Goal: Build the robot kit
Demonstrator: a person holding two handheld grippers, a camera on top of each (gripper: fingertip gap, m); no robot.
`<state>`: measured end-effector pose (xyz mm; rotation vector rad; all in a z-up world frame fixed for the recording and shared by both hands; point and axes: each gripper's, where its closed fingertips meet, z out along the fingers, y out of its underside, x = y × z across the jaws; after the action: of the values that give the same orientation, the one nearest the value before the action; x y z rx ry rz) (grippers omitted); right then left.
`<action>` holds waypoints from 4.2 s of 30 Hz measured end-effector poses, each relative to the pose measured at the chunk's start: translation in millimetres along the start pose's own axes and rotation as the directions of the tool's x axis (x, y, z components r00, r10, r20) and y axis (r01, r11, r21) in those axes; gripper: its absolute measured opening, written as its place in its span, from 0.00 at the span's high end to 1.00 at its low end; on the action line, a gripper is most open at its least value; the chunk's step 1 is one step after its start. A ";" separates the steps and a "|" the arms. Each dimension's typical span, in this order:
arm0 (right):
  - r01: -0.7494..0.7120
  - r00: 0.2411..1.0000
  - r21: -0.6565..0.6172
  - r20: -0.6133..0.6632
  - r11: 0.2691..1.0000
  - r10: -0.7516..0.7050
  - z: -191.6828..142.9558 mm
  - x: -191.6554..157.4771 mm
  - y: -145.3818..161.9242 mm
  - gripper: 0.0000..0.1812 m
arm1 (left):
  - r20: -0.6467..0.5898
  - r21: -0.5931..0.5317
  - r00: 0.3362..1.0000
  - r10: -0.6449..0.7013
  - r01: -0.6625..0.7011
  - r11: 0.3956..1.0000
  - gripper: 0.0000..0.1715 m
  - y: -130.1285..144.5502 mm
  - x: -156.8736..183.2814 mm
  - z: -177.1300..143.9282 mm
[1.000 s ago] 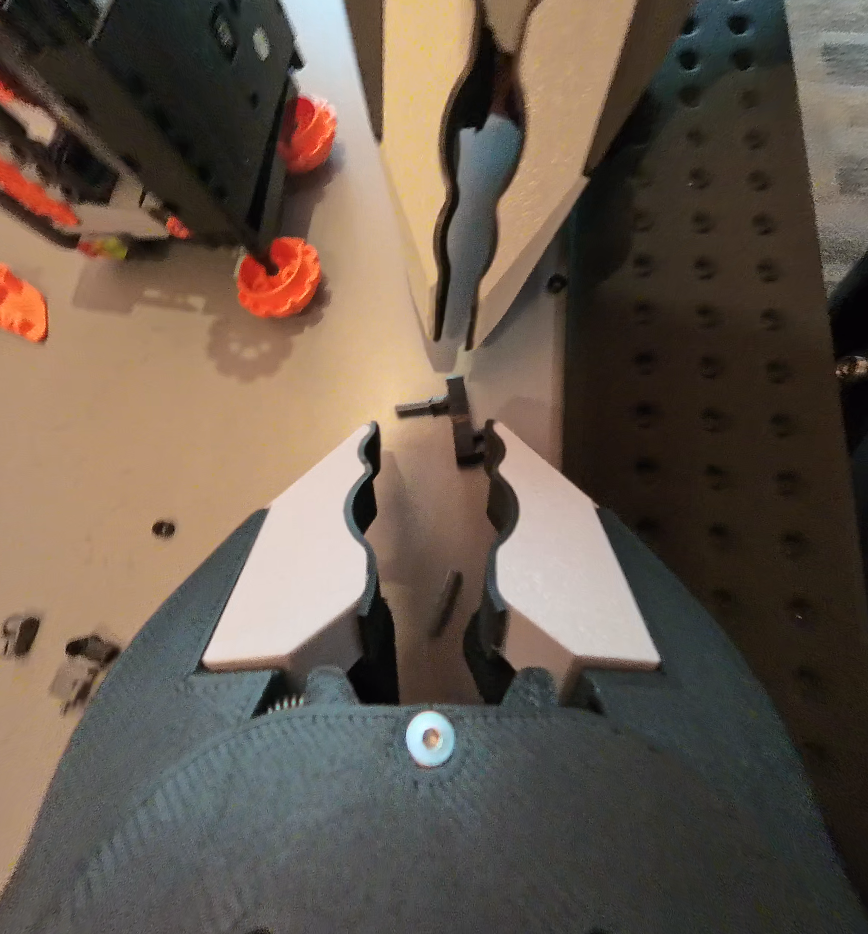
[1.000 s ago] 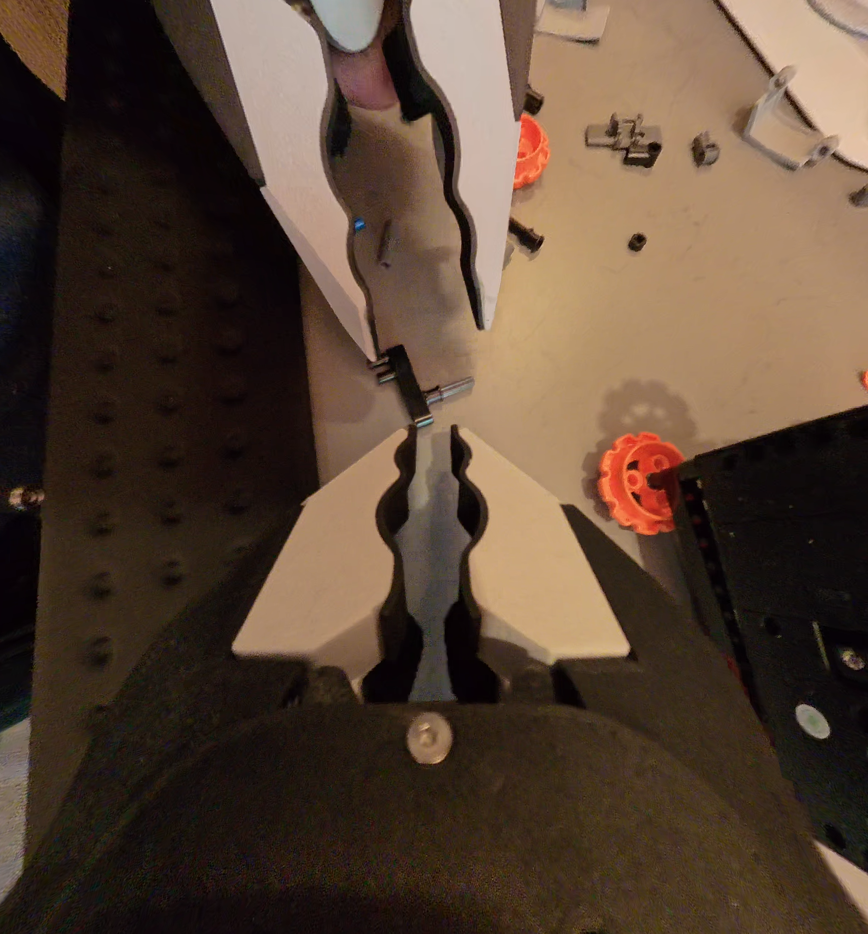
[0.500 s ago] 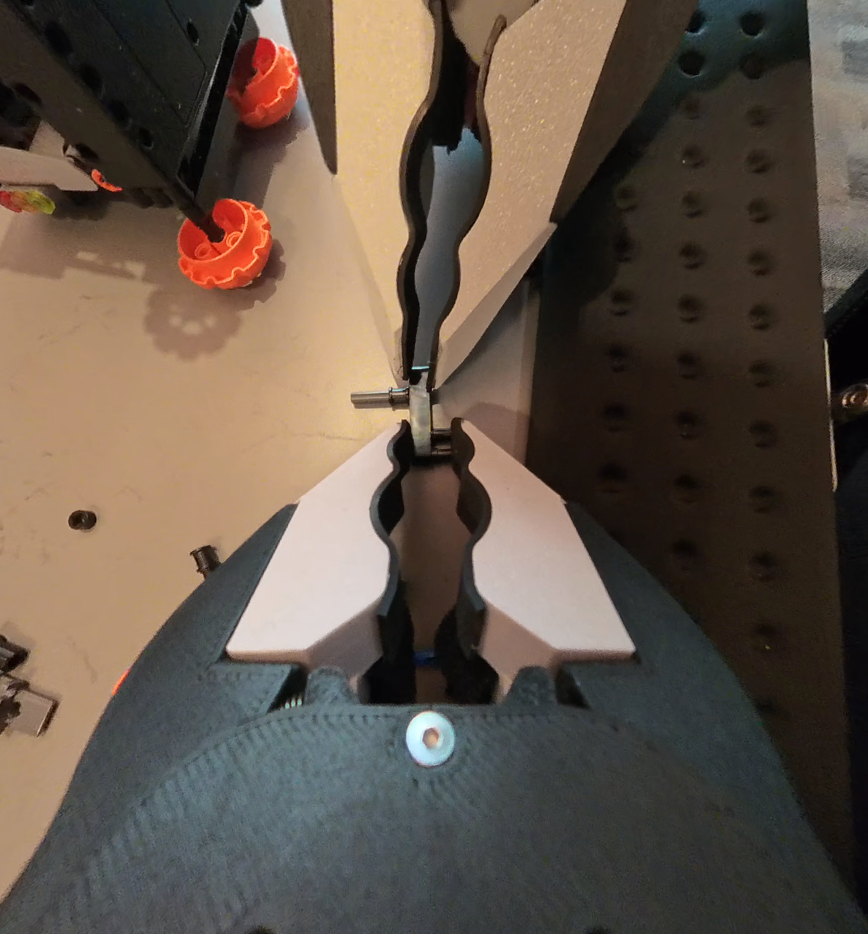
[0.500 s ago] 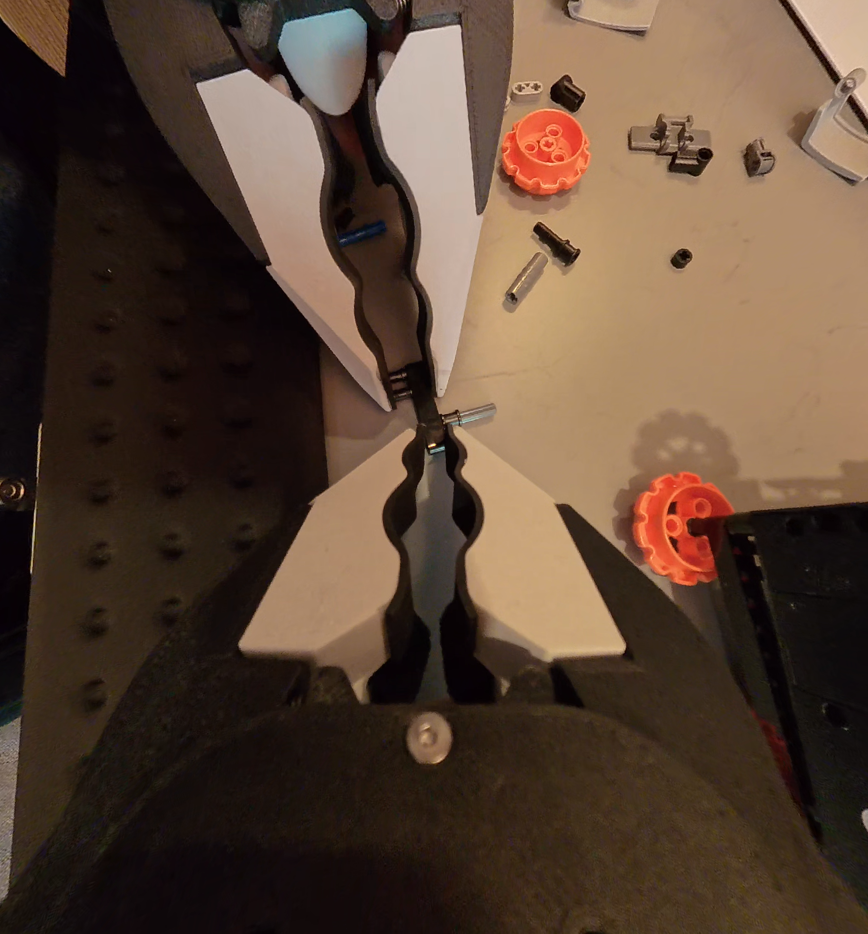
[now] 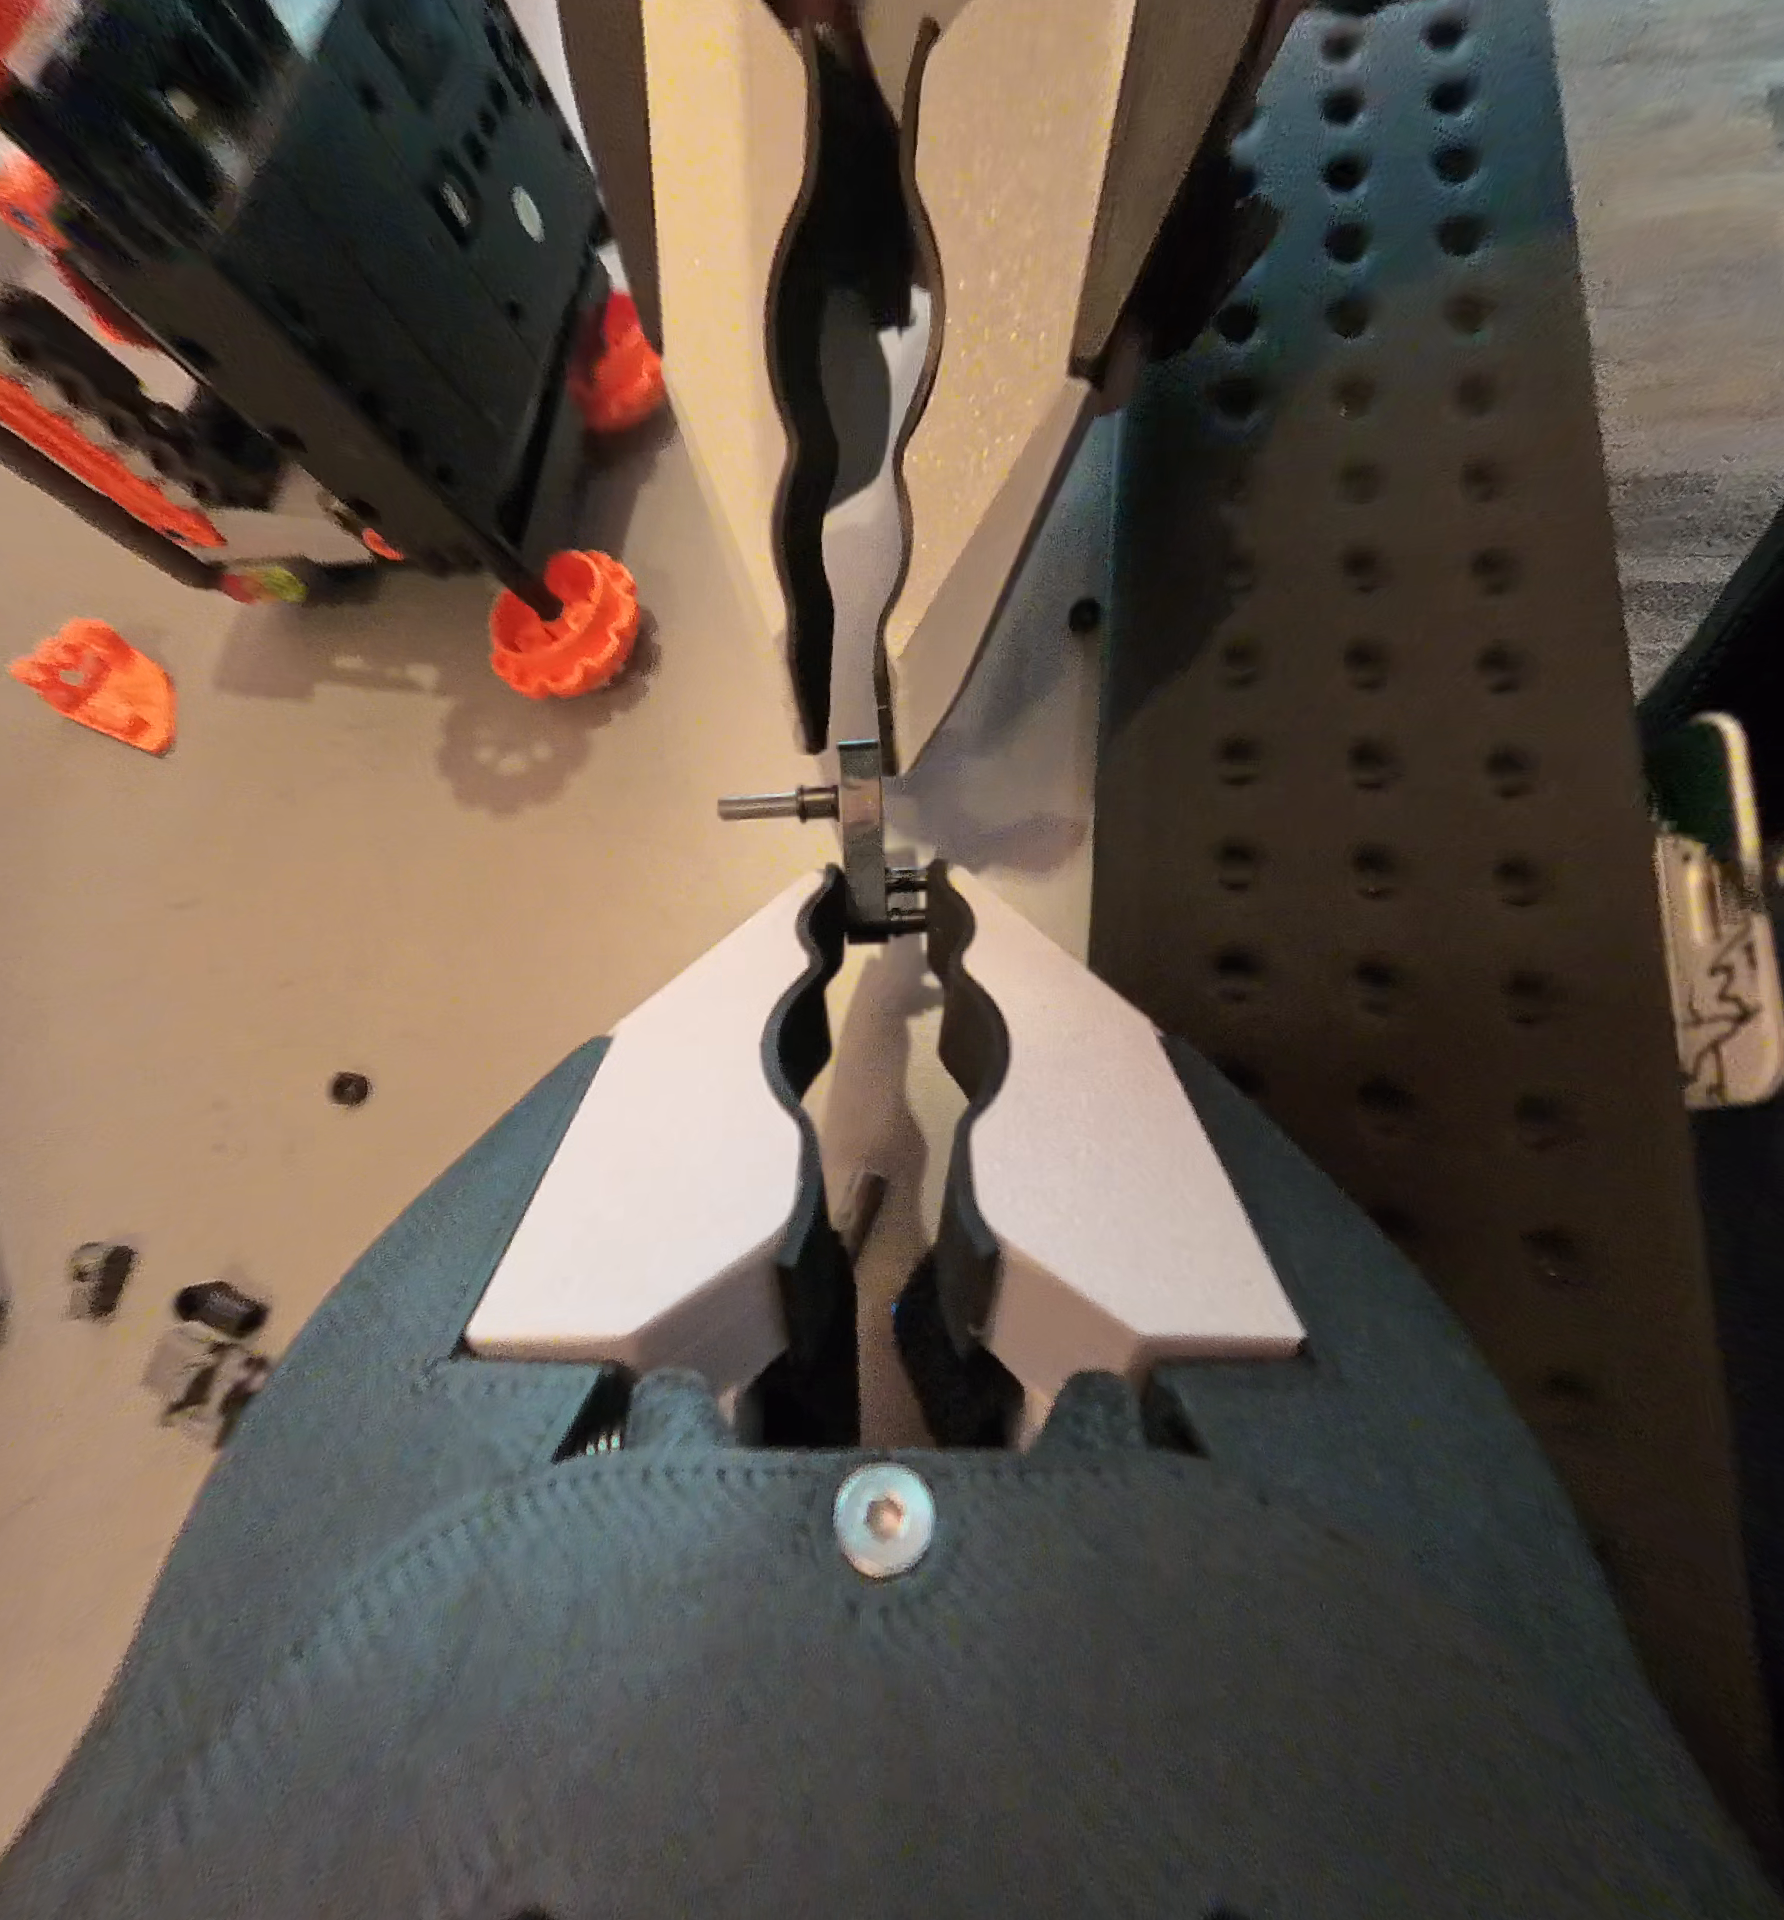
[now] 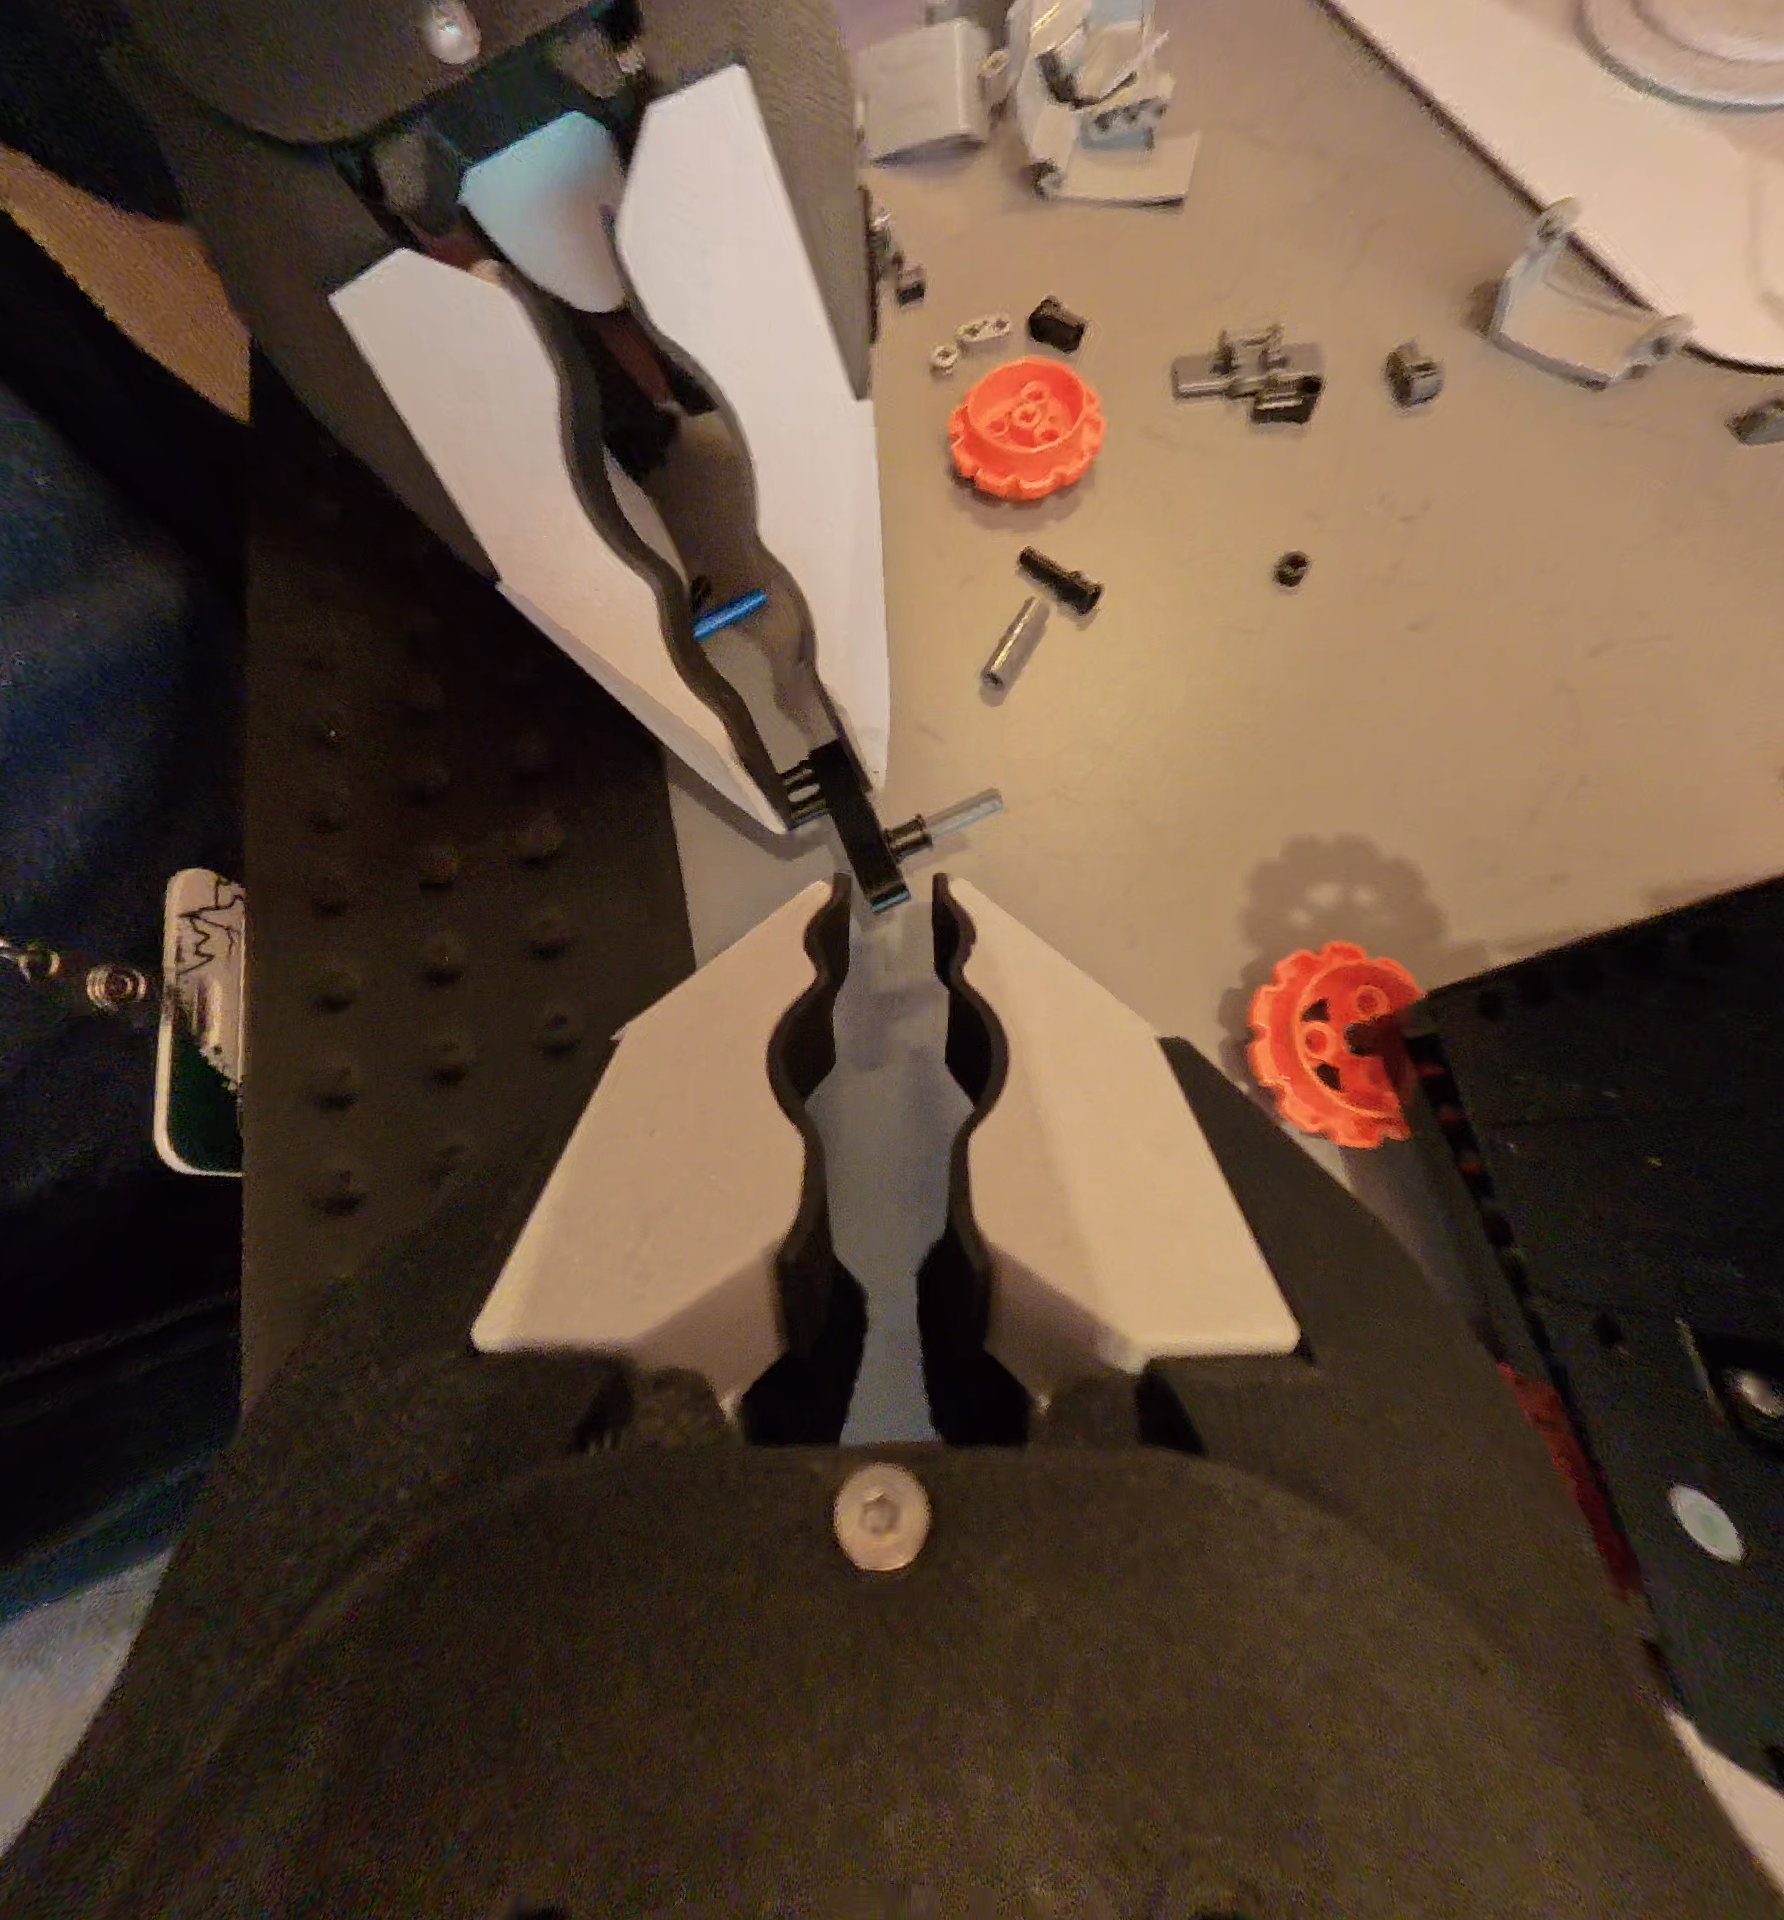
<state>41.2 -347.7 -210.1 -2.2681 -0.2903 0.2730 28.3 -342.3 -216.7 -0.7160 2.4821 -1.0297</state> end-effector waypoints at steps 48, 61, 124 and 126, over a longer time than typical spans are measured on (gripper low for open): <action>-0.015 1.000 0.304 0.005 0.953 0.015 -68.5 29.9 -142.3 0.92 | -0.066 0.534 0.974 -0.219 0.219 0.816 0.97 -94.7 -84.7 -105.2; -0.012 0.998 0.309 -0.060 0.951 0.032 -86.8 35.8 -136.6 0.92 | -0.060 0.503 0.989 -0.135 0.147 0.852 0.97 -106.5 -82.4 -92.0; 0.154 0.982 0.197 -0.136 0.968 -0.128 -82.6 48.7 -144.2 0.95 | -0.016 0.595 0.977 -0.213 0.181 0.783 0.96 -125.2 -96.0 -114.2; 0.177 0.977 0.201 -0.155 0.963 -0.147 -80.9 49.6 -149.1 0.95 | 0.012 0.580 0.978 -0.210 0.164 0.798 0.96 -123.3 -96.6 -118.8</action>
<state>93.9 -294.6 -50.0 -2.0255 -0.3549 0.0559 85.7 -296.2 -34.4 -0.7824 1.8840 -1.6895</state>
